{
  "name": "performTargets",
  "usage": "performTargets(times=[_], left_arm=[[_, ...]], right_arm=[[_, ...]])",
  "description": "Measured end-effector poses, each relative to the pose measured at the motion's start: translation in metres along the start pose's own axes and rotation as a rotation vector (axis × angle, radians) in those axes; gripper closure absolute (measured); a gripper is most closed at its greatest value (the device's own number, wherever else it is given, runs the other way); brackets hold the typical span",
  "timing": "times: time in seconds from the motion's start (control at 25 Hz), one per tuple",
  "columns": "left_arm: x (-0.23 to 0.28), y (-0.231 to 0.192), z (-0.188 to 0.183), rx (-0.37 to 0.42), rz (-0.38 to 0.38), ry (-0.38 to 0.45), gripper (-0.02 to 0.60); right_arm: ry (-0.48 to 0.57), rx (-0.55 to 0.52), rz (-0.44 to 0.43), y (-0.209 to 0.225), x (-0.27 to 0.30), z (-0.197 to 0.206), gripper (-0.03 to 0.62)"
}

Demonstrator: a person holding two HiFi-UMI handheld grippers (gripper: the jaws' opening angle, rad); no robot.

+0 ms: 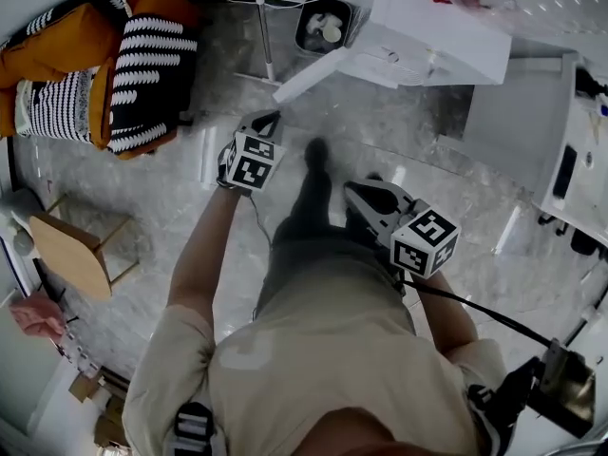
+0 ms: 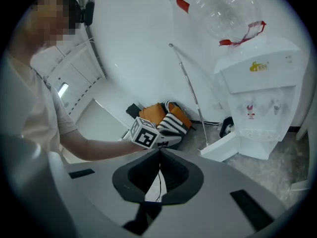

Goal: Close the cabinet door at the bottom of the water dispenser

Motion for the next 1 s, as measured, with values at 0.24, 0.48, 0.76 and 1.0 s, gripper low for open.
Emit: performTargets(times=[0.24,0.48,0.76,1.0], left_arm=[[0.052,0.003,0.042,0.066,0.039,-0.082,0.592],[0.09,-0.01,0.059,0.095,0.037,-0.097,0.592],[0.117,-0.021,0.088,0.05,0.04,-0.11,0.592],[0.141,-0.031,0.112,0.006,0.009,-0.107,0.509]], right_arm=[[0.009,0.059,0.029,0.03,0.013,0.012,0.58],[0.002,0.061,-0.043,0.046,0.034,0.027,0.58],[-0.116,-0.331,-0.147,0.049,0.072,0.053,0.58],[-0.131,-0.508,-0.152,0.062,0.103,0.06,0.58]])
Point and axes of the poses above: the fingertips, and each gripper's own axes: x forward along the fingers, y to its right, z out of its underside, the point moved 2 cm from there along -x, backward along the fingers, and after that the axes turned 10 degrees about y, right-handed, at the moved point
